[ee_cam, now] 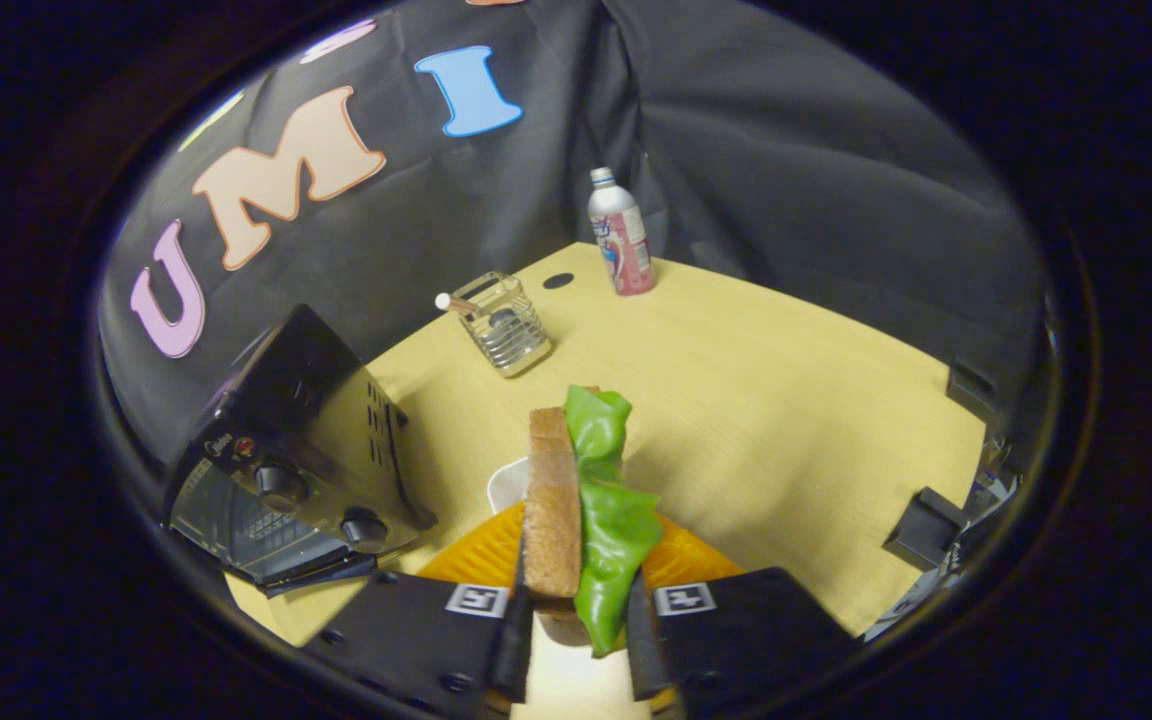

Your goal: Open the toaster oven, put the food inside, and close the toaster oven door.

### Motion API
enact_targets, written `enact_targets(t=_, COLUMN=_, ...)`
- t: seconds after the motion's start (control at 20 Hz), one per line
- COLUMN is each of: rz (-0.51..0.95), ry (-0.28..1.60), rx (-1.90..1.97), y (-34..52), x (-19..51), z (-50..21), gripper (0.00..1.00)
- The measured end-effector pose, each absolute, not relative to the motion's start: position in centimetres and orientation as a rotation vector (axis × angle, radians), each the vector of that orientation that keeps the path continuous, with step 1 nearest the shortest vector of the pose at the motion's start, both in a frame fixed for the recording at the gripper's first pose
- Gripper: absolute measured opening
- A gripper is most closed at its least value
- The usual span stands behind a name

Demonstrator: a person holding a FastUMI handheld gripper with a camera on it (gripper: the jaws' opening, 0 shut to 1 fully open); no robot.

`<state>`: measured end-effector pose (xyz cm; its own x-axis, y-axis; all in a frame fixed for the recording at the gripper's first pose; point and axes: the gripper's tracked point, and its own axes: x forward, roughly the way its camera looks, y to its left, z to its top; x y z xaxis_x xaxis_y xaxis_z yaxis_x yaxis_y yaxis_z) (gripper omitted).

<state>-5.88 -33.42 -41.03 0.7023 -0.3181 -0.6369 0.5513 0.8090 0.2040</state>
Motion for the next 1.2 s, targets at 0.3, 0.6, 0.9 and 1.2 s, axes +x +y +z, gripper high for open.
enact_targets(t=0.3, rz=-0.554, ry=0.586, rx=0.414, y=-33.6, x=-6.3, z=-39.6, gripper=0.31)
enact_targets(t=0.6, rz=-0.56, ry=0.452, rx=0.42, y=-32.5, x=-6.8, z=-33.8, gripper=0.31)
enact_targets(t=0.9, rz=-0.453, ry=0.308, rx=0.575, y=-26.4, x=-6.3, z=-29.7, gripper=0.31)
enact_targets(t=1.2, rz=-0.34, ry=0.336, rx=0.643, y=-18.1, x=-8.1, z=-30.4, gripper=0.31)
